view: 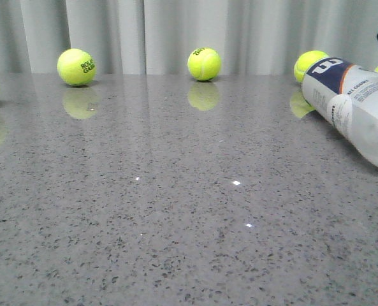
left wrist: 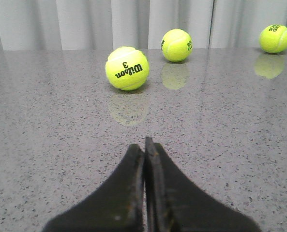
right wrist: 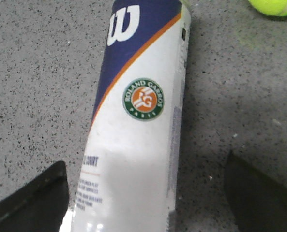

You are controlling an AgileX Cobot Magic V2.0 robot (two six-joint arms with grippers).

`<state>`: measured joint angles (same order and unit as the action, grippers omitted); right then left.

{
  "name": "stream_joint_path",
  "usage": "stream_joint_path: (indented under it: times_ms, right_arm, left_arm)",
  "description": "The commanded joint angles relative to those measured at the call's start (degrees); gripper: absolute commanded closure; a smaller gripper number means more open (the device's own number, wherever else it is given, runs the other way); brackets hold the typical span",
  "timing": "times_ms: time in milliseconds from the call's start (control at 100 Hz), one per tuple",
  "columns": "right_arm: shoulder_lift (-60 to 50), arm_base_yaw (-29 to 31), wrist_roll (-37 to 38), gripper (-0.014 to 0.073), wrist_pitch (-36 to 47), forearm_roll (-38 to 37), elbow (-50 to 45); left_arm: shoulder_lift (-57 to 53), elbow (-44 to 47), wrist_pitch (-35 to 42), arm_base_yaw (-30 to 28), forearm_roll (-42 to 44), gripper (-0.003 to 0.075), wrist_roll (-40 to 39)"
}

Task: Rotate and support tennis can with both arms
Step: 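Grasp the can with the right gripper, lift and swing it sideways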

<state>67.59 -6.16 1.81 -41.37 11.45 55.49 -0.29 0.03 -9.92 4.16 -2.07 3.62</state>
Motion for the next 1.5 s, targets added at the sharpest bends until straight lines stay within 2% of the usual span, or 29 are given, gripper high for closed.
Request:
stream_joint_path:
  times_ms: [0,250,480,570,770,920,1010,1160,1490]
  right_arm:
    - [3.1,0.0,-0.2,-0.0049,1.5,2.0,4.2]
    - [14.7,0.0,-0.2,-0.0049,0.5,2.1,9.2]
    - [19.2,0.0,-0.2,-0.0045,-0.6,3.3,10.5]
    - [19.2,0.0,-0.2,0.0018,-0.6,3.3,10.5]
    - [19.2,-0.3,-0.2,0.0252,-2.4,3.4,12.9]
    - [19.2,-2.2,-0.7,0.0288,-3.9,3.5,17.3]
    - [19.2,-4.6,-4.9,0.0288,-3.8,3.5,20.6]
    - [19.3,-9.5,-18.1,0.0288,-1.4,3.5,24.6]
    - [20.8,-20.2,-44.1,0.0288,4.1,3.5,25.2]
  left_arm:
    - [-2.0,2.6,4.3,0.3,0.0,0.0739,-0.5]
    - [-2.0,2.6,4.3,0.3,0.0,0.0739,-0.5]
    - [-2.0,2.6,4.3,0.3,0.0,0.0739,-0.5]
    - [-2.0,2.6,4.3,0.3,0.0,0.0739,-0.5]
    - [-2.0,2.6,4.3,0.3,0.0,0.0739,-0.5]
    - [-2.0,2.6,4.3,0.3,0.0,0.0739,-0.5]
    - [-2.0,2.6,4.3,0.3,0.0,0.0739,-0.5]
    - [-2.0,2.6,4.3,0.3,0.0,0.0738,-0.5]
    - [-2.0,2.6,4.3,0.3,0.0,0.0739,-0.5]
